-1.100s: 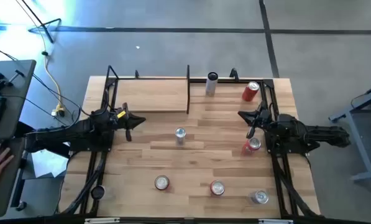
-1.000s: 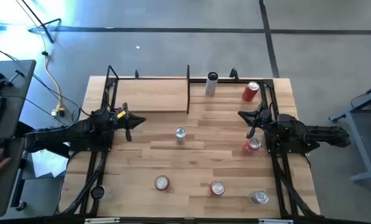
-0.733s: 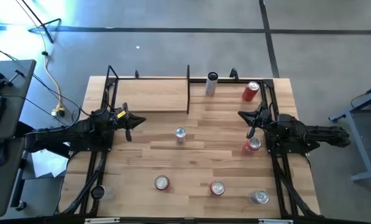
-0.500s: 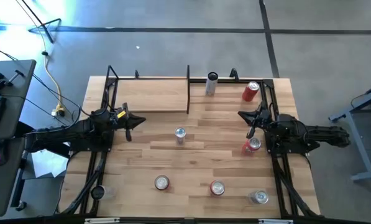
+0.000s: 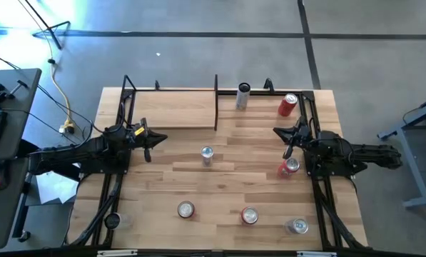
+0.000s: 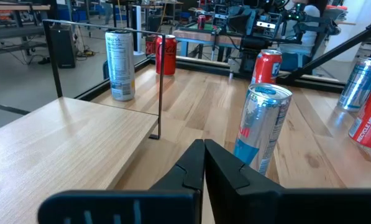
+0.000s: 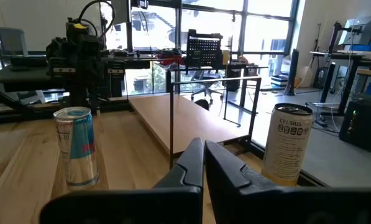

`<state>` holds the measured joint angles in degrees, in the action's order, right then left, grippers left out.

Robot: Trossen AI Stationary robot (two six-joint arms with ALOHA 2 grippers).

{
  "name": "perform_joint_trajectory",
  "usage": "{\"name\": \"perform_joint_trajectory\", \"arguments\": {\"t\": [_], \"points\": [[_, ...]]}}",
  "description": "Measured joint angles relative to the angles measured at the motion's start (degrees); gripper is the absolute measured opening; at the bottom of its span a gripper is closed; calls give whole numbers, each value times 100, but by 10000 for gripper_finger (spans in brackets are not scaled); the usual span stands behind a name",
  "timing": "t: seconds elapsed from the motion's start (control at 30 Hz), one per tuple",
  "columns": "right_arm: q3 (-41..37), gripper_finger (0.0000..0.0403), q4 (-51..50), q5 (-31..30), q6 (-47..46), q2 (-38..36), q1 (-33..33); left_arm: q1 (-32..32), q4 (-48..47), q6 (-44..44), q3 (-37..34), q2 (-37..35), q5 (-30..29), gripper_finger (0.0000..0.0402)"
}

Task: Place canned beverage on shelf

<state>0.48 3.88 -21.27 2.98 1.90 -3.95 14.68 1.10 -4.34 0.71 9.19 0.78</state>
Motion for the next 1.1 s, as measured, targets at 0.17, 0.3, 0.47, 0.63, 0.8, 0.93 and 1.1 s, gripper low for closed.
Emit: {"name": "perform_joint_trajectory", "arguments": {"t": [0.17, 0.3, 0.47, 0.63, 0.8, 0.93, 1.1], "points": [[0, 0, -2, 0, 0, 0, 2, 0, -2, 0, 0, 1, 0, 3], [0, 0, -2, 1, 1, 1, 1, 1, 81, 0, 0, 2, 0, 3], [1, 0, -2, -1, 2, 1, 0, -6, 650, -210, 2, 0, 35, 3], [1, 0, -2, 1, 2, 1, 0, -10, 1153, -411, 2, 25, 24, 3], [1, 0, -2, 0, 2, 1, 1, -13, 1362, -108, 175, 170, 512, 3], [1, 0, 0, -1, 0, 1, 0, -7, 1316, 133, 432, 606, 705, 1], [0, 0, -2, 1, 2, 1, 2, -7, 1326, 652, 1034, 1600, 827, 0]]}}
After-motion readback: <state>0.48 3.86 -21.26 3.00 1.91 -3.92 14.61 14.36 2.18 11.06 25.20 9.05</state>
